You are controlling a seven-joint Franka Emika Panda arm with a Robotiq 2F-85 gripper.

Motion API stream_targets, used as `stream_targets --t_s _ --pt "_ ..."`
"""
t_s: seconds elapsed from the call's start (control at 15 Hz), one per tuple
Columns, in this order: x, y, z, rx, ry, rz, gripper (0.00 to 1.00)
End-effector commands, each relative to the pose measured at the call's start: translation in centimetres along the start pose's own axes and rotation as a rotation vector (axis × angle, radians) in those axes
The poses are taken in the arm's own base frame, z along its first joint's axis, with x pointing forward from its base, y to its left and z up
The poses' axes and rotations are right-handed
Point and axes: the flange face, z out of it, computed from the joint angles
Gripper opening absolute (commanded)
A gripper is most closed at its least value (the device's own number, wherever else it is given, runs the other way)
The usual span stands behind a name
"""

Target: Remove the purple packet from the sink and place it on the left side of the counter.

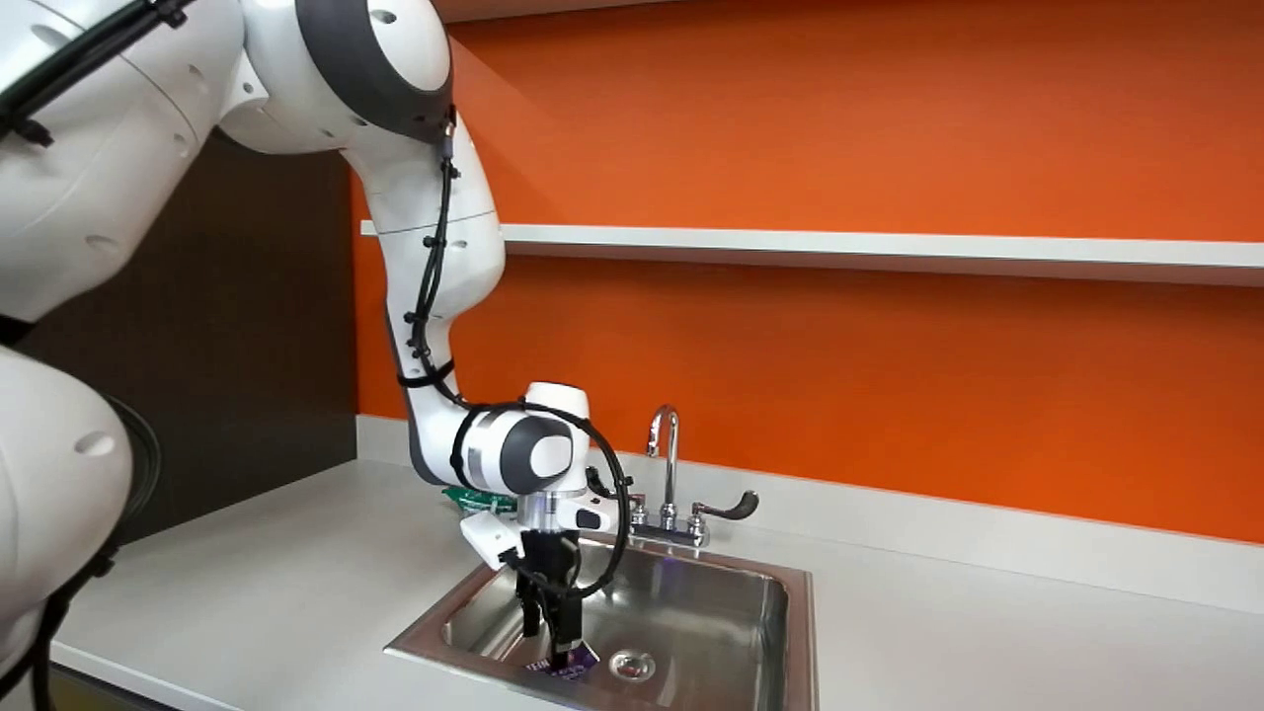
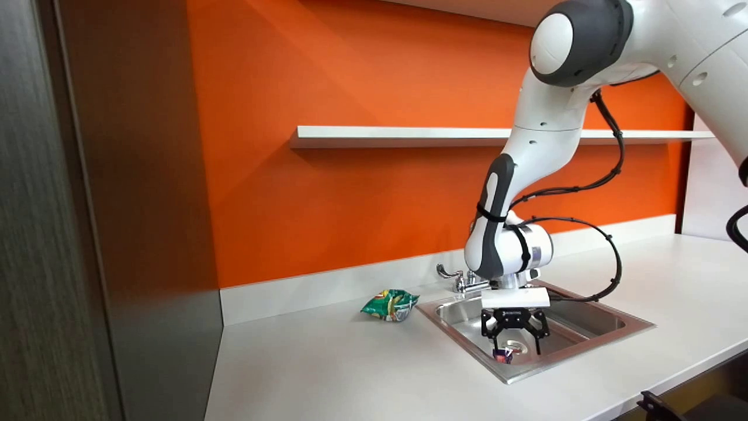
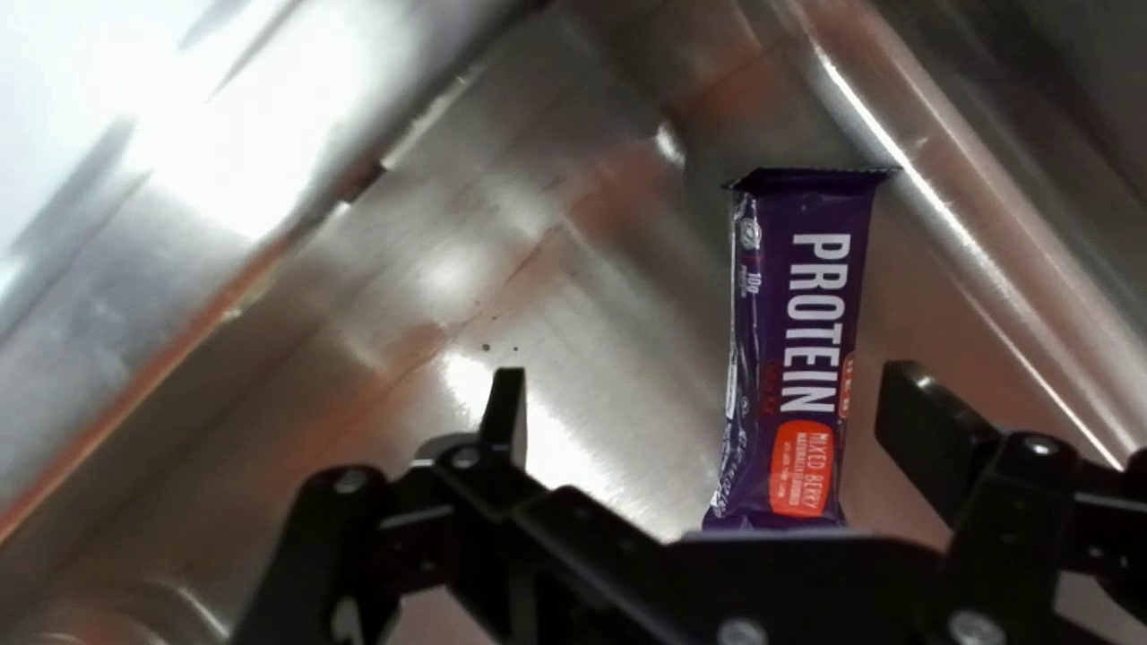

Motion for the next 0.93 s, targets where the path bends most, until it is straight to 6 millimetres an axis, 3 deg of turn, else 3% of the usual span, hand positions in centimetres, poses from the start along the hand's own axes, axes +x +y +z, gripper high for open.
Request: stream_targets --t_s 0.0,0.4,0.87 --pt "-0.1 0.2 0.9 -0.023 0.043 0.051 1.0" --pt "0.0 0.2 2.3 -0.039 0.076 0.057 1.0" --pt "0.1 -0.6 2.7 -0.039 0.109 0.038 1.0"
